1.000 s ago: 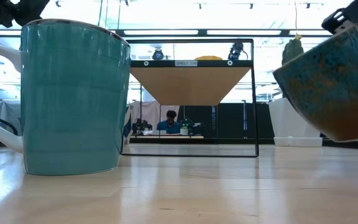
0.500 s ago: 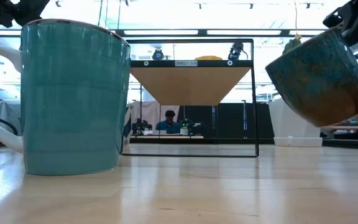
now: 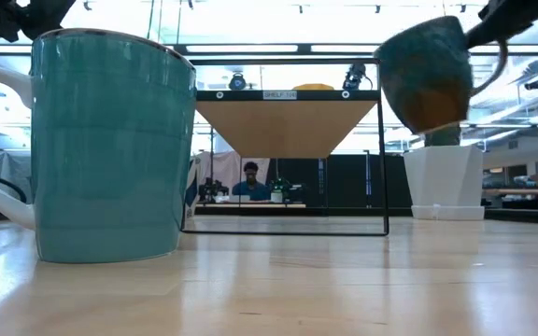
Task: Place coffee mugs
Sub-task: Put the dark green mug on the shelf
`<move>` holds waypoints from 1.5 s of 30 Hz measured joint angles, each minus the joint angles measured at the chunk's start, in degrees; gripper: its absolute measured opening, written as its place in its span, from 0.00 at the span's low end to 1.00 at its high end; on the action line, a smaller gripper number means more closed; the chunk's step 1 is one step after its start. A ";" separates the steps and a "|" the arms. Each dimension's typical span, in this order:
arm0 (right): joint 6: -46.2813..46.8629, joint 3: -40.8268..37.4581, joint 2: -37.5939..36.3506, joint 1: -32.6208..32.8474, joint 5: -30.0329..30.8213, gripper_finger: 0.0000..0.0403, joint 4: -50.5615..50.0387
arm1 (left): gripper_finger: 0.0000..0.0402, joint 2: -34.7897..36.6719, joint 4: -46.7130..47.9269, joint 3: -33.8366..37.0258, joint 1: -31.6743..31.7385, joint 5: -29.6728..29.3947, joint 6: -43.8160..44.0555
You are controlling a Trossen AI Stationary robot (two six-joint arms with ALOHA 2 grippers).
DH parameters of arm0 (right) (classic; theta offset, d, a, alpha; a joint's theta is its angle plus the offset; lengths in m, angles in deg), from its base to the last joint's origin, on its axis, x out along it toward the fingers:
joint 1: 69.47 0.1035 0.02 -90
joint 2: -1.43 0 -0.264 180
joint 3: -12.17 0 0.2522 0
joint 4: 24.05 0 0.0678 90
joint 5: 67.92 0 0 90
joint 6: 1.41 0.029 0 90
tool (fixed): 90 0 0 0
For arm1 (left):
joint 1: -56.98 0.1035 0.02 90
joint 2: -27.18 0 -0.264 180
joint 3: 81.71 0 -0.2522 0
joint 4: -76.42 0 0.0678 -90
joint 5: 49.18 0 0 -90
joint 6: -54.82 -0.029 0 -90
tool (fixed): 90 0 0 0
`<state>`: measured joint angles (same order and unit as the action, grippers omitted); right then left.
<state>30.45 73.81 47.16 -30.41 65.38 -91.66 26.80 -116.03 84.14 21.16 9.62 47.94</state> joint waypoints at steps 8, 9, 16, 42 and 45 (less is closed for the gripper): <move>-16.30 0.00 -2.72 -6.42 0.34 0.16 13.82 | 0.35 0.00 -0.02 0.00 0.00 0.00 -0.04; -18.77 0.00 -2.73 -7.46 0.13 0.16 15.89 | 0.35 0.00 -0.02 0.00 0.00 0.00 -0.04; -31.00 0.00 -1.50 -15.89 -7.52 0.16 27.03 | 0.35 0.01 -0.02 0.00 0.01 0.00 -0.11; -40.40 -0.04 12.98 -38.77 -26.70 0.15 40.06 | 0.35 0.00 0.02 0.00 0.01 0.00 -0.22; -38.78 -0.04 13.05 -40.56 -27.36 0.15 40.06 | 0.35 0.02 0.13 -0.02 0.00 -0.02 -0.22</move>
<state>-8.33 73.77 60.21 -70.97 38.02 -51.60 26.82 -115.90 84.12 21.16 9.61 47.73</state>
